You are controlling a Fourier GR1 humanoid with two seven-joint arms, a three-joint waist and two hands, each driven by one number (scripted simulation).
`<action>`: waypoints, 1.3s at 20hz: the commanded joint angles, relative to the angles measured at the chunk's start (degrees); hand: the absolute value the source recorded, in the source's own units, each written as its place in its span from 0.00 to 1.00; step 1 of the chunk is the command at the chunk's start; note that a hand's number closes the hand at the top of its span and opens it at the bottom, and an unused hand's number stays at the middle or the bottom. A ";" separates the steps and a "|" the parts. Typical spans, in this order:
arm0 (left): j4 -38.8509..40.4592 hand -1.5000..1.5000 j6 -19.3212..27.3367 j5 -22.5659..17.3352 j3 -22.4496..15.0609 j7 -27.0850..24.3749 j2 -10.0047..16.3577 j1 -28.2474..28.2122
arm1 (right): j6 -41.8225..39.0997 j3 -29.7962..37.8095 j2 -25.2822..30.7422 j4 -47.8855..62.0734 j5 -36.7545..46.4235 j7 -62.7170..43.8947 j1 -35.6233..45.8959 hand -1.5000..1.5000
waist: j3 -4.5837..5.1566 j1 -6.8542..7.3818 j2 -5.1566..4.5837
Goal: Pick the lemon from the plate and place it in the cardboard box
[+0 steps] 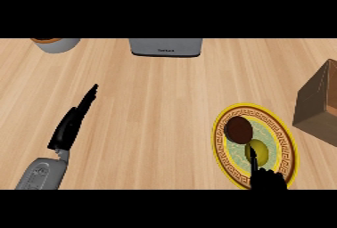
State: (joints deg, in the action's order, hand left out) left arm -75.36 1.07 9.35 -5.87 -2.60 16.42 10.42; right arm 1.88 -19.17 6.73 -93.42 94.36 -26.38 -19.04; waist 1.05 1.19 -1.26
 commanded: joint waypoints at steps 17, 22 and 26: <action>-0.76 0.50 1.21 1.00 0.95 0.88 0.23 -2.24 | -27.68 14.86 -5.83 -20.16 -1.06 -14.78 38.56 1.00 | -0.97 -0.90 1.58; 0.12 0.50 -1.41 -0.88 3.05 1.77 1.15 0.19 | -25.85 25.96 -1.61 -14.96 -4.66 -14.50 48.23 1.00 | -1.06 -0.93 1.21; -0.78 0.50 -1.14 -0.10 3.58 1.25 0.87 -1.66 | -31.70 31.77 3.78 -18.25 -8.49 -12.83 49.43 1.00 | -1.04 -1.24 1.32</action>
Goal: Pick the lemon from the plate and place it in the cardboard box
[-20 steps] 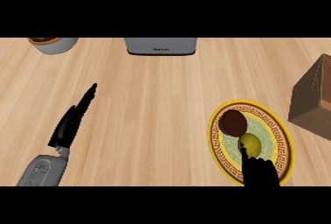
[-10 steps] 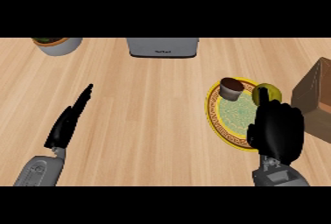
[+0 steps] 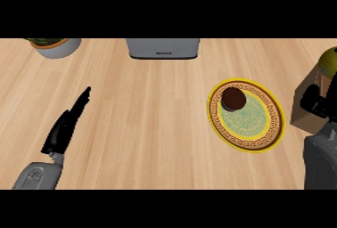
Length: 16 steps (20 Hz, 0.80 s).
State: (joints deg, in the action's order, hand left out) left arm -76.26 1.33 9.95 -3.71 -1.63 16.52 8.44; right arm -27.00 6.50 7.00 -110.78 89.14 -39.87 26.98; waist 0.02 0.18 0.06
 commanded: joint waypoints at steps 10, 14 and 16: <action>-2.74 0.50 -1.52 0.60 1.81 0.41 -0.14 -2.32 | 6.34 19.96 14.17 14.52 -11.57 10.99 -4.38 1.00 | -0.06 -0.05 -0.09; -3.50 0.50 -1.49 0.80 0.96 1.34 -1.02 -1.53 | 1.66 26.82 14.64 24.88 -17.83 11.22 -1.61 1.00 | -0.13 0.31 -0.19; -3.58 0.50 -2.46 0.40 1.82 1.48 0.27 -2.05 | -0.16 27.93 11.85 25.66 -20.59 10.35 -2.30 0.00 | -0.10 0.22 -0.11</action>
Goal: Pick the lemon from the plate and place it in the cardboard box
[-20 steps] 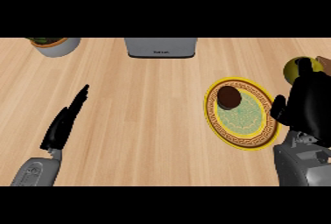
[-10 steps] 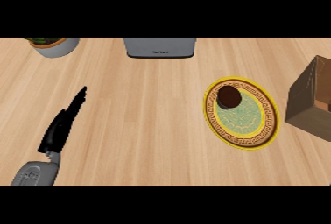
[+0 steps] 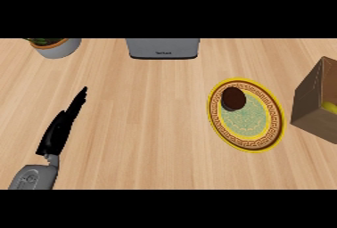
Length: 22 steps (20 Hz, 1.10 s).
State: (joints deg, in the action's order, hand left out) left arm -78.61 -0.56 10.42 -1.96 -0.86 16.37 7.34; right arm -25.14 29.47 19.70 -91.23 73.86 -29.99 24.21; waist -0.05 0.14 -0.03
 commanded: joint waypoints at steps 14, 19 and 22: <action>0.68 0.50 0.84 1.61 -0.38 -0.43 -2.04 0.17 | 22.19 15.92 -3.48 16.40 -26.52 22.29 6.82 0.00 | -0.06 0.16 -0.12; 1.61 0.50 1.16 2.49 -0.10 0.72 -2.18 1.04 | 24.87 22.56 -2.19 19.69 -35.23 26.06 5.37 0.00 | -0.04 -0.36 -0.06; 2.64 0.50 0.60 1.62 0.92 -1.50 -1.90 1.23 | 26.86 26.96 -0.69 22.26 -40.64 29.35 5.75 0.00 | -0.04 -0.33 -0.10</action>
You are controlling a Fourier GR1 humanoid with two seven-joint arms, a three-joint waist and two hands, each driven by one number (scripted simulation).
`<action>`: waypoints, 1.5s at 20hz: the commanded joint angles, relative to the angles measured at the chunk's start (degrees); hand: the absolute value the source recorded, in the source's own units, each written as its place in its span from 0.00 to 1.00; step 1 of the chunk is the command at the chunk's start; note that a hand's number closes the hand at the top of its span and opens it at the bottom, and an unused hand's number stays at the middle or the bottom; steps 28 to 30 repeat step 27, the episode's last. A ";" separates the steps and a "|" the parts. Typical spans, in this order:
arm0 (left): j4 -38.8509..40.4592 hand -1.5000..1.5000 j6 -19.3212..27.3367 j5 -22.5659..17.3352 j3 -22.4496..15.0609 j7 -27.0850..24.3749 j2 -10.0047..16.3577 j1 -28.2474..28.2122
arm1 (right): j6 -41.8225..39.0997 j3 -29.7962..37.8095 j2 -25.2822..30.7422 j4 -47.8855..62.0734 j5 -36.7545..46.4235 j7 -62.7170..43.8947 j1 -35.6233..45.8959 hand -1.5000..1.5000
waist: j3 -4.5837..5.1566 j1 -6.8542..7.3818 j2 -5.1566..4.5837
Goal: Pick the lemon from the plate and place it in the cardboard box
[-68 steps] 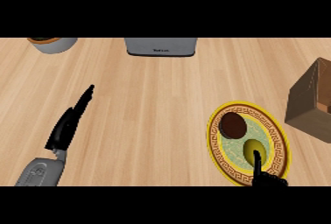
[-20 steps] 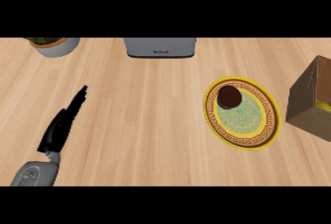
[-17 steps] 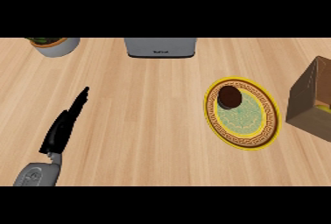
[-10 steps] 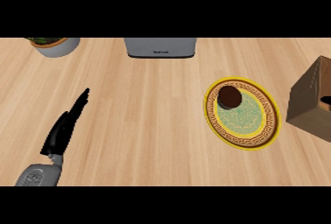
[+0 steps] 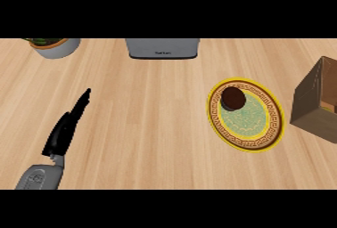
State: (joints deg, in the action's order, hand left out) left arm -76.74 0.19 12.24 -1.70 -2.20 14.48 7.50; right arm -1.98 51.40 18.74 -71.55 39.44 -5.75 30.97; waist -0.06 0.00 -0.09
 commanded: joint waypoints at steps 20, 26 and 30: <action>1.98 0.50 0.10 2.47 1.18 -1.70 -1.76 0.01 | 0.56 18.54 18.64 32.02 -30.50 38.51 -17.81 0.00 | -0.01 -0.22 0.01; -0.14 0.50 -1.47 1.87 2.33 1.97 -1.69 2.08 | 2.90 13.15 26.02 43.43 -30.27 42.92 -17.27 0.00 | -0.03 0.26 0.00; 1.30 0.50 -4.76 -0.43 4.68 0.64 1.49 3.23 | 1.29 15.42 24.90 44.92 -31.32 47.17 -20.27 0.00 | -0.07 0.14 -0.04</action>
